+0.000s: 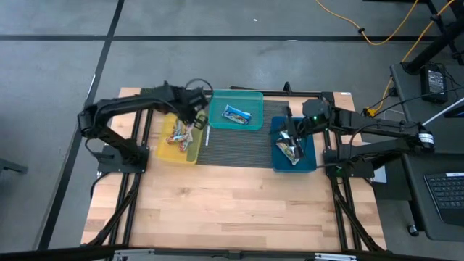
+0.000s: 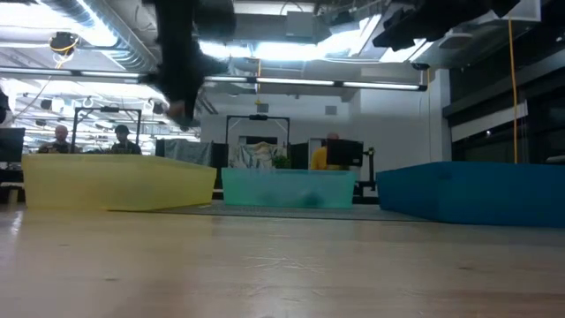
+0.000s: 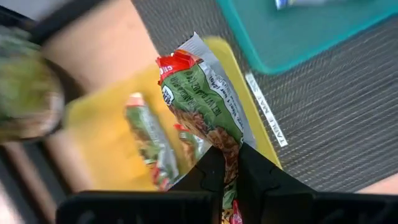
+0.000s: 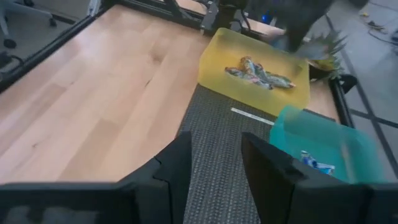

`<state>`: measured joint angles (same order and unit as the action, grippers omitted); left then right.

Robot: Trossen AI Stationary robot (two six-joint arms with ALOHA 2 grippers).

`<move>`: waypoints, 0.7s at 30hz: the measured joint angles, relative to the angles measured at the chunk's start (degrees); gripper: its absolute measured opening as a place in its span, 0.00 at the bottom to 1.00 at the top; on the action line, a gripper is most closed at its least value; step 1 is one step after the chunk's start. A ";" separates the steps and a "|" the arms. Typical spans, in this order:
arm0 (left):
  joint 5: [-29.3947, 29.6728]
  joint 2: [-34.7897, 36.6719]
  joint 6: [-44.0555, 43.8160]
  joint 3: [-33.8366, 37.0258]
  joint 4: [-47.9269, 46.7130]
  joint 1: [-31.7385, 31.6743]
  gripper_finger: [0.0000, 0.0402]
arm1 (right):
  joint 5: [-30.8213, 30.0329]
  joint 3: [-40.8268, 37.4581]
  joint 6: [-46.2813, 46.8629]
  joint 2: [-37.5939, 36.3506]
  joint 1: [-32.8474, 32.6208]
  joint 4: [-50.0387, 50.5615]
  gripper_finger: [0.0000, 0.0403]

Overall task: Pick and place Granola Bars by type
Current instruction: Put the red granola bar into the yellow bin, then return to Home Position

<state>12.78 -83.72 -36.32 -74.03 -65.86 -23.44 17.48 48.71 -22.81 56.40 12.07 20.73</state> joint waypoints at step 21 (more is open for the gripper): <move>-11.34 2.23 12.61 19.13 23.41 -6.01 0.26 | -3.30 0.00 1.70 0.13 2.94 0.61 0.36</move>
<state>1.44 -81.50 -23.70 -54.90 -42.45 -29.45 14.18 48.71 -21.10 56.53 15.00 21.34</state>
